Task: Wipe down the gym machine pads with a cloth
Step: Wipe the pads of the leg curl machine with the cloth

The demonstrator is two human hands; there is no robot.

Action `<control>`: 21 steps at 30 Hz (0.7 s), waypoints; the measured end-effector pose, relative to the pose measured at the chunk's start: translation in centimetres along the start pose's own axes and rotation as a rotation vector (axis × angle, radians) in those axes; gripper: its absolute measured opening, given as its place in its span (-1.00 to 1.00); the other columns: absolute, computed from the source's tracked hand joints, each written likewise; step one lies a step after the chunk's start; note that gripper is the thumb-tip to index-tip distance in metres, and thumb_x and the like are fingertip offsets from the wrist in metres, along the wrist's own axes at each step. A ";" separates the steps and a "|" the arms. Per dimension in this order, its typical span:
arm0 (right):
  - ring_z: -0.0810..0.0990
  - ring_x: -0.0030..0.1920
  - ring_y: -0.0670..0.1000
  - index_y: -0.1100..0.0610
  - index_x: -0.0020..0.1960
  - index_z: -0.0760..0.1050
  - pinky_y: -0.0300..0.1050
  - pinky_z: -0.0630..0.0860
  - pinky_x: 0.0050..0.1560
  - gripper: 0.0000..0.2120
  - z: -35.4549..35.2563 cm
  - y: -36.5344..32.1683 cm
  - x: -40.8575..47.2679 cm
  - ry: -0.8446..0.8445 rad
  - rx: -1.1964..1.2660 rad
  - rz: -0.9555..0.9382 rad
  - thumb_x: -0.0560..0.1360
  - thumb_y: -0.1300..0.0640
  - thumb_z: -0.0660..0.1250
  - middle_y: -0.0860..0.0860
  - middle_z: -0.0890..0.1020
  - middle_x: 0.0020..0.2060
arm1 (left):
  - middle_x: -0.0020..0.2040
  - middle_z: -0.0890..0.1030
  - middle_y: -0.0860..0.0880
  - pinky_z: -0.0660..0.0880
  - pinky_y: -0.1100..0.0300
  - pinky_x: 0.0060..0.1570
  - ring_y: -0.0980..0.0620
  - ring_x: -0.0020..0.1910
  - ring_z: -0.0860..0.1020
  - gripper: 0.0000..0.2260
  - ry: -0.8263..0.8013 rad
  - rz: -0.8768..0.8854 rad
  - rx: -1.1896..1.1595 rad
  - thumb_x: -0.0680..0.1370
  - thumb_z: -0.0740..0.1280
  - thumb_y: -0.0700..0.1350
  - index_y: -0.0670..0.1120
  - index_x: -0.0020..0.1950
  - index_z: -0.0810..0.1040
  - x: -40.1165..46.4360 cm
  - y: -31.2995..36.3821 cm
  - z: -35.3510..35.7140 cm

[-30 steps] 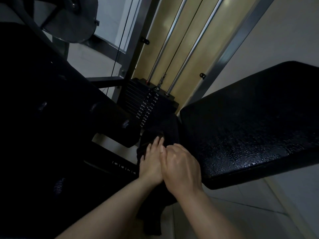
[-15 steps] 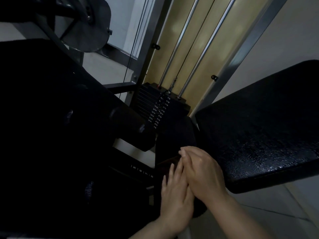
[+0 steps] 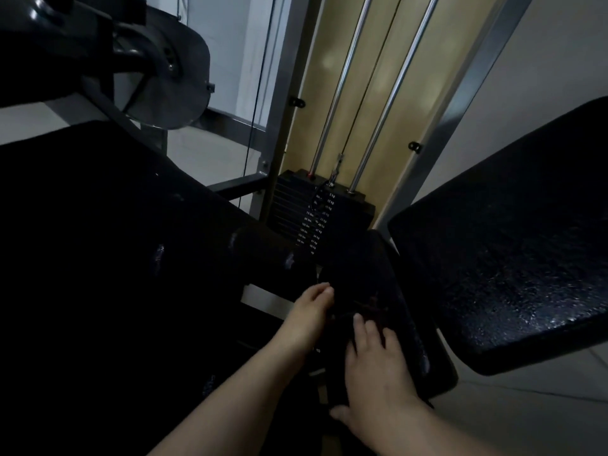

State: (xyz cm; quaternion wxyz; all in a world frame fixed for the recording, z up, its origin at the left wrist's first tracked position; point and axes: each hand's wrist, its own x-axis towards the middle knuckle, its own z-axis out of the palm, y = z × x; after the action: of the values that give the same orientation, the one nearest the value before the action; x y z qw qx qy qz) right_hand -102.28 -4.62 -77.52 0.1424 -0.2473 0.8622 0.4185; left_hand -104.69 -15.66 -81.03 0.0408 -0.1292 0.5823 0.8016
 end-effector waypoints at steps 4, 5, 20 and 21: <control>-0.26 0.48 0.33 0.18 0.55 -0.18 0.31 -0.15 0.41 -0.15 1.3 -0.1 1.0 0.000 -0.032 -0.055 0.53 -0.33 0.06 0.28 -0.30 0.48 | 0.17 0.59 -0.07 0.49 0.13 0.11 -0.02 0.13 0.55 -0.75 0.089 0.086 0.791 0.61 0.21 -0.03 -0.08 0.21 0.55 2.1 2.1 -1.1; -0.27 0.48 0.34 0.15 0.55 -0.20 0.33 -0.17 0.40 -0.18 1.5 0.0 1.2 0.002 -0.016 -0.073 0.54 -0.31 0.06 0.27 -0.30 0.48 | 0.18 0.57 -0.09 0.48 0.11 0.11 -0.06 0.15 0.53 -0.73 0.100 0.100 1.042 0.59 0.20 0.00 -0.07 0.21 0.54 2.5 2.7 -1.7; 0.12 0.46 0.32 0.19 0.40 0.18 0.25 0.06 0.44 -0.59 -3.7 1.0 5.3 -0.055 0.416 -0.094 0.57 0.25 0.15 0.31 0.29 0.38 | 0.56 -0.23 -0.06 -0.24 -0.18 0.43 -0.09 0.53 -0.25 -0.46 0.242 0.022 1.914 0.64 -0.11 0.08 -0.06 0.56 -0.18 4.3 3.9 -11.4; 0.19 0.43 0.29 0.18 0.39 0.19 0.20 0.14 0.42 -0.58 -4.4 1.3 5.7 -0.085 0.495 -0.080 0.56 0.27 0.18 0.28 0.33 0.35 | 0.56 -0.23 -0.06 -0.24 -0.16 0.44 -0.08 0.53 -0.25 -0.45 0.235 0.014 1.906 0.63 -0.09 0.07 -0.06 0.57 -0.18 4.3 4.0 -11.5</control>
State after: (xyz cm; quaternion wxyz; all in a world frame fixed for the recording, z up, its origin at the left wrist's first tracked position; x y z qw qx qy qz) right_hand -107.94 -9.17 -76.52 0.2511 -0.2213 0.9211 0.1987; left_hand -107.88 -28.11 -81.77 0.0650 -0.1178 0.9906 -0.0266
